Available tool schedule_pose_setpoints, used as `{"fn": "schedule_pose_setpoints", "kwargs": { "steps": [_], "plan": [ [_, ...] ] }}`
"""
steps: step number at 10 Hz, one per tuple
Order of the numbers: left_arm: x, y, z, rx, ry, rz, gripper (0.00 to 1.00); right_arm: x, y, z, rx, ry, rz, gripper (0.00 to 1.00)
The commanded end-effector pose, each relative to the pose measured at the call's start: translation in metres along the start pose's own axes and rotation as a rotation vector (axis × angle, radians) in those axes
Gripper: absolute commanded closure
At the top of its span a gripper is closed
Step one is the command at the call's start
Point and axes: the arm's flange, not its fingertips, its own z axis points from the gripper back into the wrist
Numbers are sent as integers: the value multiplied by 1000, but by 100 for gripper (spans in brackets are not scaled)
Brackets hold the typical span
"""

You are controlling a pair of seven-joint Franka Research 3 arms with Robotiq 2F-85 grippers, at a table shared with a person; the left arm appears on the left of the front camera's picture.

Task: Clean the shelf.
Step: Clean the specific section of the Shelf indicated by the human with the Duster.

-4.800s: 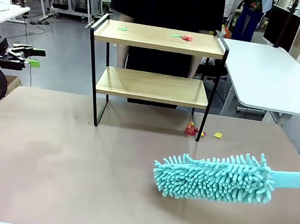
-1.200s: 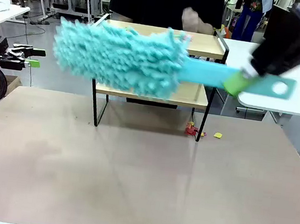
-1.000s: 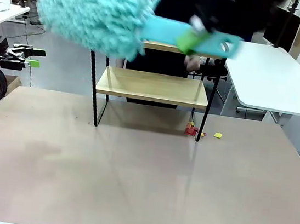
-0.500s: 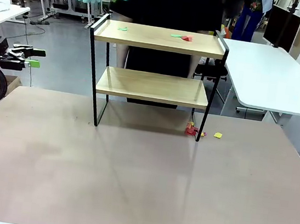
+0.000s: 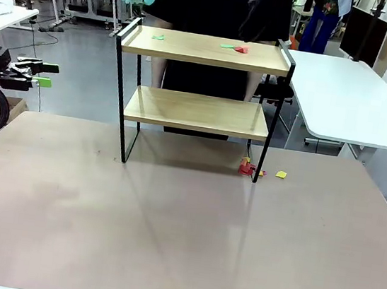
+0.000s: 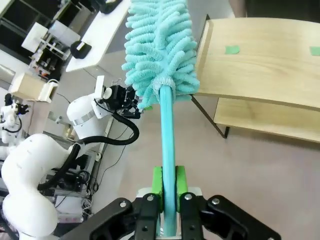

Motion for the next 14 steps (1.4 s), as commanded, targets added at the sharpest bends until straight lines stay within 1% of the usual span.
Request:
{"fn": "schedule_pose_setpoints", "kwargs": {
  "steps": [1, 4, 5, 6, 8, 10, 14],
  "plan": [
    [3, -2, 0, -5, 7, -13, 0, -9, 3, 10, 1, 12, 28, 87],
    [3, -2, 0, -5, 7, -13, 0, -9, 3, 10, 1, 12, 28, 87],
    [3, -2, 0, -5, 7, -13, 0, -8, 7, 4, 12, 25, 13, 87],
    [3, -2, 0, -5, 7, -13, 0, -9, 18, -8, -37, 10, 2, 87],
    [3, -2, 0, -5, 7, -13, 0, -5, 30, -22, -62, -9, -52, 87],
    [3, -2, 0, -5, 7, -13, 0, -5, 33, -31, -131, -22, -110, 87],
    [3, -2, 0, -5, 7, -13, 0, -1, 31, -46, -198, -36, -159, 87]
  ]
}}
